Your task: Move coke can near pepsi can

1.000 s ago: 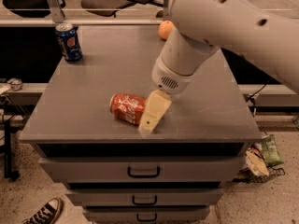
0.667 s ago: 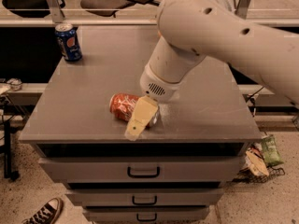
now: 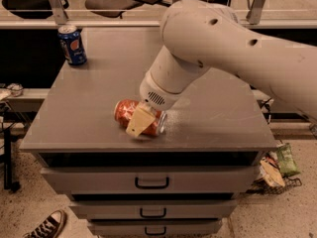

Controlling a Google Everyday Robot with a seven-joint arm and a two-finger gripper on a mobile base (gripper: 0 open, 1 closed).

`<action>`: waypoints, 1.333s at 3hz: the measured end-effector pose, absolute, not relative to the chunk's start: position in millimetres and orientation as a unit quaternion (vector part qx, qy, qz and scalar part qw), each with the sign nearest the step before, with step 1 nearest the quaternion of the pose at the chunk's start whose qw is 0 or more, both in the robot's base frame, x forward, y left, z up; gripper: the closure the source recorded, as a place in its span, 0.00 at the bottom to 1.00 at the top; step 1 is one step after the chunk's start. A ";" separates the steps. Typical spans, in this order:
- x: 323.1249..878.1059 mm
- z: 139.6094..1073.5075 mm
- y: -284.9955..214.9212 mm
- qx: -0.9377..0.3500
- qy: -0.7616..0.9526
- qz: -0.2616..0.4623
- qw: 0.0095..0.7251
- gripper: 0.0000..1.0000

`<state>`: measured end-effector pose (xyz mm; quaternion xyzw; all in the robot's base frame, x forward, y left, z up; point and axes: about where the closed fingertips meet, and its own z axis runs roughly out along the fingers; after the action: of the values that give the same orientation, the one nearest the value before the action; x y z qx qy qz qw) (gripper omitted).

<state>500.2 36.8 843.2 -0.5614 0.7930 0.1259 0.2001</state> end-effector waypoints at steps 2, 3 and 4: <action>547.9 904.9 -5.1 -0.542 0.798 0.046 0.261 0.89; 548.3 908.7 -5.7 -0.542 0.797 0.042 0.265 1.00; 548.2 908.7 -5.7 -0.542 0.797 0.042 0.265 1.00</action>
Offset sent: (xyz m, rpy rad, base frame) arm 0.0897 -0.0871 0.1167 -0.1137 -0.3186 -0.1636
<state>548.2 -5.7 908.7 -0.5415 0.7968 0.0424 0.2646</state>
